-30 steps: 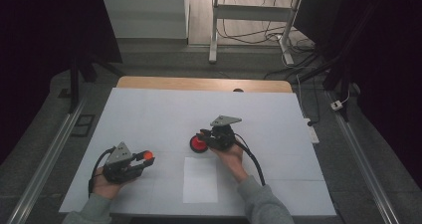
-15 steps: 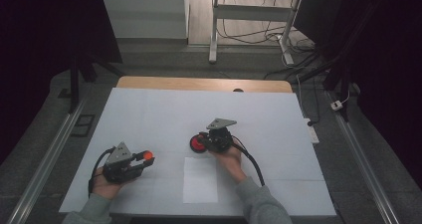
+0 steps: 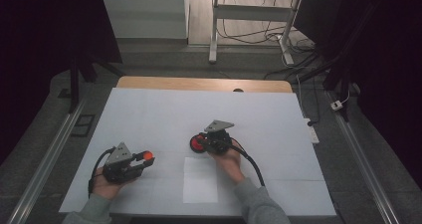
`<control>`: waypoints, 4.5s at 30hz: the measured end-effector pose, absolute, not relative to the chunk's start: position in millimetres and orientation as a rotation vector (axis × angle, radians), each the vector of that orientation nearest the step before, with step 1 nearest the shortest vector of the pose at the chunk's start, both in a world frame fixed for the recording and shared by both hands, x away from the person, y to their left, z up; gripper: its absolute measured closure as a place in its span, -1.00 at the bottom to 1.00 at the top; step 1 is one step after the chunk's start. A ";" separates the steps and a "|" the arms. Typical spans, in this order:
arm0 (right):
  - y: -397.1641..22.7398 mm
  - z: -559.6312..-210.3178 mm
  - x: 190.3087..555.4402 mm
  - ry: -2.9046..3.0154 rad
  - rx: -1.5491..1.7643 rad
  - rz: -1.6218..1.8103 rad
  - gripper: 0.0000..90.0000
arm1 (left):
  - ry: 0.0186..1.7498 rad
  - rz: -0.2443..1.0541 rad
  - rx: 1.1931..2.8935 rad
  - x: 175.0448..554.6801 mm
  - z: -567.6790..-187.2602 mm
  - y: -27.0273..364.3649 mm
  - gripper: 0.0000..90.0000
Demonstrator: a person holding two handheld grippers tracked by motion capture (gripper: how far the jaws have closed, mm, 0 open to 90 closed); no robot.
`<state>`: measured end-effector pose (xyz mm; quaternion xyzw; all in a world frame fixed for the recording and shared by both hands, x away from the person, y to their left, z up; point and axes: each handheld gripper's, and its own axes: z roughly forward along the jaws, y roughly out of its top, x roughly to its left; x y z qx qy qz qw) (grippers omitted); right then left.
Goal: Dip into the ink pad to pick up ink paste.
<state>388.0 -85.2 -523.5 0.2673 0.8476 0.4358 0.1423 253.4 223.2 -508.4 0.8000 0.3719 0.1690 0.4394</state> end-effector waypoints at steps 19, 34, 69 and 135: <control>-85.6 -523.7 388.4 2.449 0.764 1.256 0.62 | 0.930 0.416 1.992 254.2 -509.2 223.1 0.45; -102.3 -509.6 392.3 2.323 0.863 1.452 0.61 | 0.934 0.416 1.984 254.9 -509.3 225.3 0.45; -91.8 -521.2 392.0 2.445 0.803 1.327 0.61 | 0.931 0.414 1.991 254.9 -509.5 224.6 0.45; -115.0 -501.6 379.1 2.387 0.779 1.453 0.61 | 0.940 0.420 1.992 255.5 -510.0 224.8 0.44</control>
